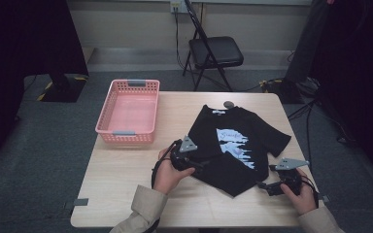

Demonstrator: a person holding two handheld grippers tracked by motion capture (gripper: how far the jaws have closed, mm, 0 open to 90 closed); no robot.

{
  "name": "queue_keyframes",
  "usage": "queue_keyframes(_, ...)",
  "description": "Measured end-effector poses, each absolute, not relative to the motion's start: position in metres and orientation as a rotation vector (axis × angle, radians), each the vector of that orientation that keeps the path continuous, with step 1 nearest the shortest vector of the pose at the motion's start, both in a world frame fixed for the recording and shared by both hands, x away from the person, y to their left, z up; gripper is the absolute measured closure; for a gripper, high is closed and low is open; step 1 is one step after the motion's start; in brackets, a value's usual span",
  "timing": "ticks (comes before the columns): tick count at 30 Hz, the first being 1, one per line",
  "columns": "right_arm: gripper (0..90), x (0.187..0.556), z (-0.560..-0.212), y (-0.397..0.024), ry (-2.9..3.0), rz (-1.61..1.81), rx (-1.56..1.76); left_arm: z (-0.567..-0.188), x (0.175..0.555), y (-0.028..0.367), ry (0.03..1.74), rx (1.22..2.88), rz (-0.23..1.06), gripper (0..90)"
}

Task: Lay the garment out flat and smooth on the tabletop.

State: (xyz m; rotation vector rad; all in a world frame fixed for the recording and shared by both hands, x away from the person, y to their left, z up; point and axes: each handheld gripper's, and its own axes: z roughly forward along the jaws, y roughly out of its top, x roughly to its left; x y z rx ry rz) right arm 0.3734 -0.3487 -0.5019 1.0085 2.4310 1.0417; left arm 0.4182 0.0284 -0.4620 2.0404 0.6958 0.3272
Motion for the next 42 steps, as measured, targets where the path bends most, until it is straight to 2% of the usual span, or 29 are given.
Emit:
queue_keyframes(8,8.0,0.373,-0.502,-0.349,2.431,1.042,1.009,-0.469,0.433,0.009,0.696,2.064,0.327,22.1)
queue_keyframes(14,8.0,0.373,-0.502,-0.349,2.431,1.041,1.010,-0.474,0.441,-0.003,0.682,2.079,0.317,36.6)
queue_keyframes(16,8.0,0.373,-0.502,-0.349,2.431,1.042,1.009,-0.477,0.445,-0.011,0.662,2.098,0.325,44.9)
queue_keyframes(17,8.0,0.374,-0.502,-0.349,2.431,1.042,1.009,-0.478,0.447,-0.014,0.658,2.098,0.331,45.2)
queue_keyframes(19,8.0,0.374,-0.502,-0.349,2.430,1.042,1.010,-0.479,0.449,-0.019,0.640,2.127,0.332,52.1)
queue_keyframes(24,8.0,0.374,-0.502,-0.349,2.428,1.042,1.012,-0.483,0.453,-0.031,0.614,2.146,0.342,53.8)
queue_keyframes(28,8.0,0.374,-0.502,-0.349,2.428,1.042,1.012,-0.488,0.456,-0.036,0.618,2.164,0.356,58.9)
queue_keyframes(34,8.0,0.374,-0.502,-0.349,2.429,1.042,1.011,-0.492,0.459,-0.037,0.623,2.200,0.337,72.4)
queue_keyframes(39,8.0,0.374,-0.502,-0.349,2.429,1.042,1.011,-0.491,0.461,-0.036,0.641,2.187,0.330,87.3)
queue_keyframes(42,8.0,0.374,-0.502,-0.349,2.429,1.041,1.011,-0.487,0.463,-0.034,0.657,2.176,0.326,88.3)
